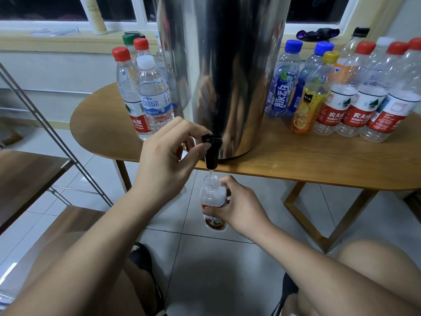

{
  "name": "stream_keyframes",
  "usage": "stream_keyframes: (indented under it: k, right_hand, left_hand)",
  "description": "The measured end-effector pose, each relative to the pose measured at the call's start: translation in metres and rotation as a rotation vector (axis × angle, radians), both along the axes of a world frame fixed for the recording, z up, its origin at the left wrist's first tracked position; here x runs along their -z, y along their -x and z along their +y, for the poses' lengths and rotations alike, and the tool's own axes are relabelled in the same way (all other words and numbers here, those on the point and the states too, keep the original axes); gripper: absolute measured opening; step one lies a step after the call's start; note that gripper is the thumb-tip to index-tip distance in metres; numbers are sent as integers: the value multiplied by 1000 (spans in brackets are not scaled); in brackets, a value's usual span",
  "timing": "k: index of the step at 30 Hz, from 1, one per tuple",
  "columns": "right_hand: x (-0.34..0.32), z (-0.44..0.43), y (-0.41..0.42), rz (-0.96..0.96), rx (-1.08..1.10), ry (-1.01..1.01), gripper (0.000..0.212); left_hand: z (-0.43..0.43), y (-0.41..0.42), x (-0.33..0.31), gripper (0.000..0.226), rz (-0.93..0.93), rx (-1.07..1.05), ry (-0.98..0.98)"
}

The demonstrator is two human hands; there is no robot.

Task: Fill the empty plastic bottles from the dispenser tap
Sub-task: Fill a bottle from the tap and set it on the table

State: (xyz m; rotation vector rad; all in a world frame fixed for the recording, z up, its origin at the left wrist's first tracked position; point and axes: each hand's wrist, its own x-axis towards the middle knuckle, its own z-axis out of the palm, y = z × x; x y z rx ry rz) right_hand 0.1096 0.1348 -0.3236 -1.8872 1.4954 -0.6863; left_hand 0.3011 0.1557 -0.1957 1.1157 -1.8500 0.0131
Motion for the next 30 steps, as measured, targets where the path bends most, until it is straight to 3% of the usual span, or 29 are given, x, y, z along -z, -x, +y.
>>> stream_keyframes:
  k: [30]
  right_hand:
    - [-1,1,0,4,1,0,66]
  left_hand:
    - [-1,-2,2,12,10,6,-8]
